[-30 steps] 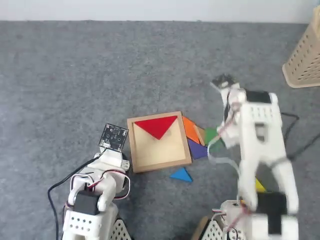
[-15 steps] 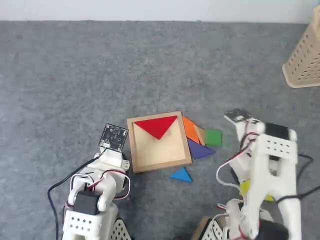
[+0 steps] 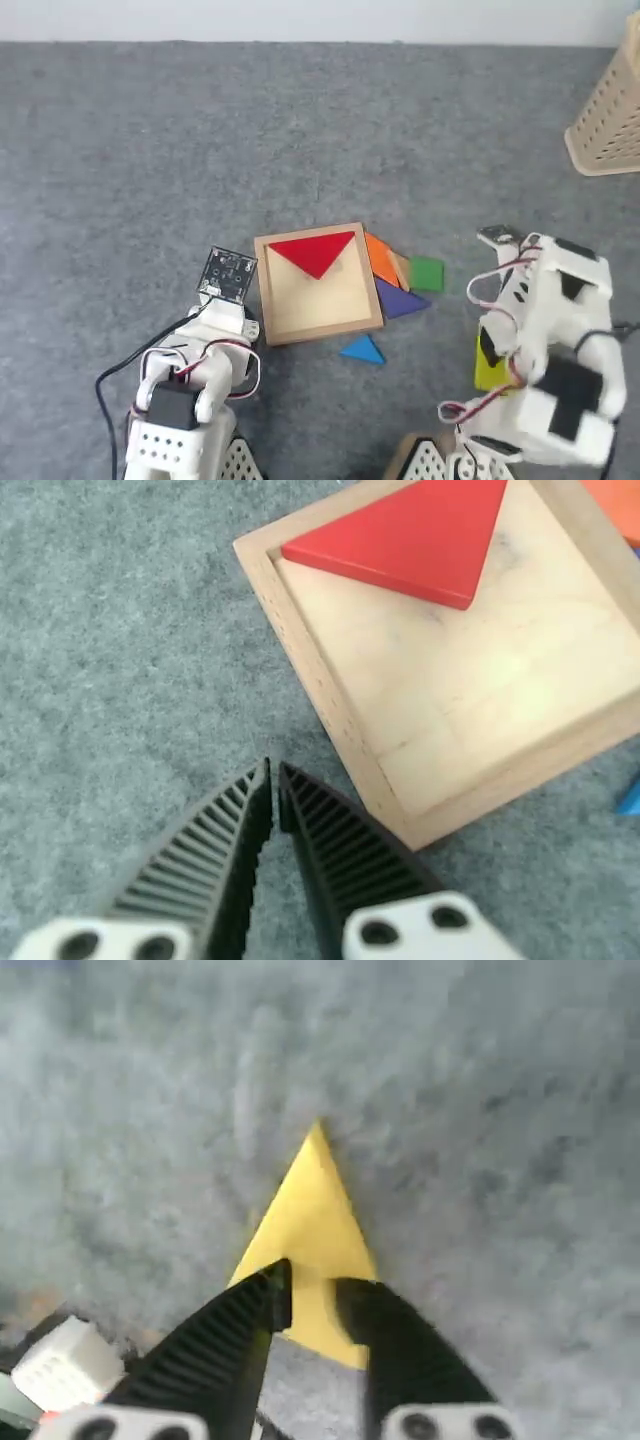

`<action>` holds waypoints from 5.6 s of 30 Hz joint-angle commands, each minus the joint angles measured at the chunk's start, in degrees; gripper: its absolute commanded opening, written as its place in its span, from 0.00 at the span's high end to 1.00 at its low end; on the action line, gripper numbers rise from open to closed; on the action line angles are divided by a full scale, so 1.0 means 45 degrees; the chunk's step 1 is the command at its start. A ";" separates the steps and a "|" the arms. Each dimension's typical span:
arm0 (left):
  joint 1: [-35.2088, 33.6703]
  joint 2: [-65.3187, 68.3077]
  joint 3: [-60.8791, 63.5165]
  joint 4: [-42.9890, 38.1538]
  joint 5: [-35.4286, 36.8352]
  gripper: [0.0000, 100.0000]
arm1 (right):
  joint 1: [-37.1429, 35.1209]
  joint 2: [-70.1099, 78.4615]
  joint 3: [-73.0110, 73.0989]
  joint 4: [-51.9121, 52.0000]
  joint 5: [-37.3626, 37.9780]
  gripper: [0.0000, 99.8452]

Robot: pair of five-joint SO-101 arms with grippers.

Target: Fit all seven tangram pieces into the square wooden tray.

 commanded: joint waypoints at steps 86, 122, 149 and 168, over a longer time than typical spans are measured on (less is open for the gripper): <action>-0.0039 -0.0254 -0.0225 0.0078 0.0078 0.99 | -0.2667 -0.3937 0.0215 0.0264 -0.2813 0.95; -0.0039 -0.0254 -0.0225 0.0078 0.0078 0.99 | -0.4503 -0.0420 0.0625 -0.2295 -0.8733 0.70; -0.0039 -0.0254 -0.0225 0.0078 0.0078 0.99 | -0.1221 -0.0342 -0.3263 -0.2647 -0.7306 0.73; -0.0039 -0.0254 -0.0225 0.0078 0.0078 0.99 | 0.0205 -0.1280 0.0508 -0.3018 -1.1897 0.72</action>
